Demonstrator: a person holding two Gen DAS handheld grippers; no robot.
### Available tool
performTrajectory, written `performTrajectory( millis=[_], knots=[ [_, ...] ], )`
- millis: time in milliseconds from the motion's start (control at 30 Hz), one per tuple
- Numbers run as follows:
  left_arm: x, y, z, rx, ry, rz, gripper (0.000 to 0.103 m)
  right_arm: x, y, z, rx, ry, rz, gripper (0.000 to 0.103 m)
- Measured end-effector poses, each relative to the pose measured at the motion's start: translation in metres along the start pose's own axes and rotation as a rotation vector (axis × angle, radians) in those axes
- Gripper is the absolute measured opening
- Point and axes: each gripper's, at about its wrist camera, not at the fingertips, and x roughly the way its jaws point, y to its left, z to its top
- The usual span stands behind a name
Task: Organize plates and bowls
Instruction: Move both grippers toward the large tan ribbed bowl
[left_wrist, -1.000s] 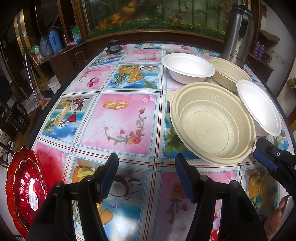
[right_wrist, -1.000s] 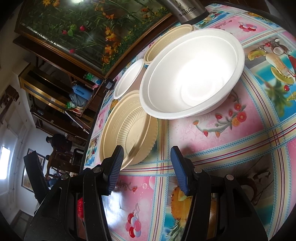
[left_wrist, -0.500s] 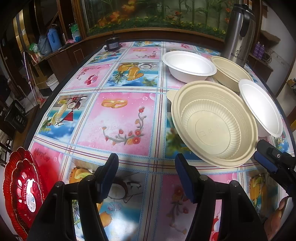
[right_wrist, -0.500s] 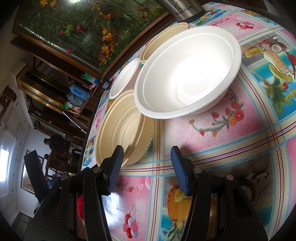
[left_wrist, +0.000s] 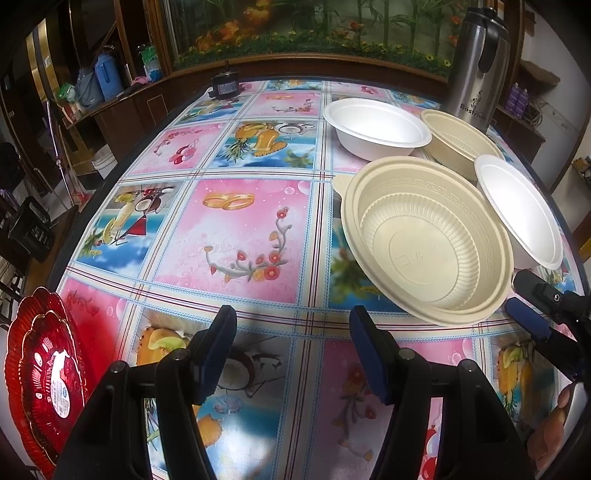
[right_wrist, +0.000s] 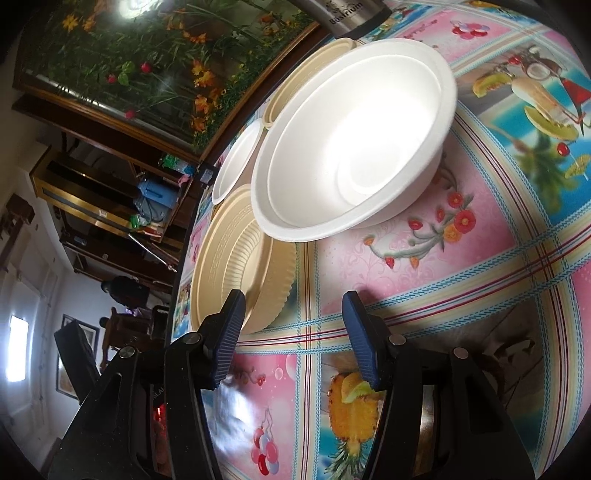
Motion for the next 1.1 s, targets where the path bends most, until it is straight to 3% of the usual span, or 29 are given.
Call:
performTrajectory(
  millis=[733, 1100],
  knots=[
    [0.008, 0.000, 0.004, 0.003, 0.027, -0.016, 0.064, -0.001, -0.001, -0.001, 0.017, 0.002, 0.022, 0.055],
    [0.006, 0.013, 0.037, -0.065, -0.005, -0.026, 0.064, 0.010, 0.027, 0.010, -0.013, -0.025, 0.019, 0.055]
  ],
)
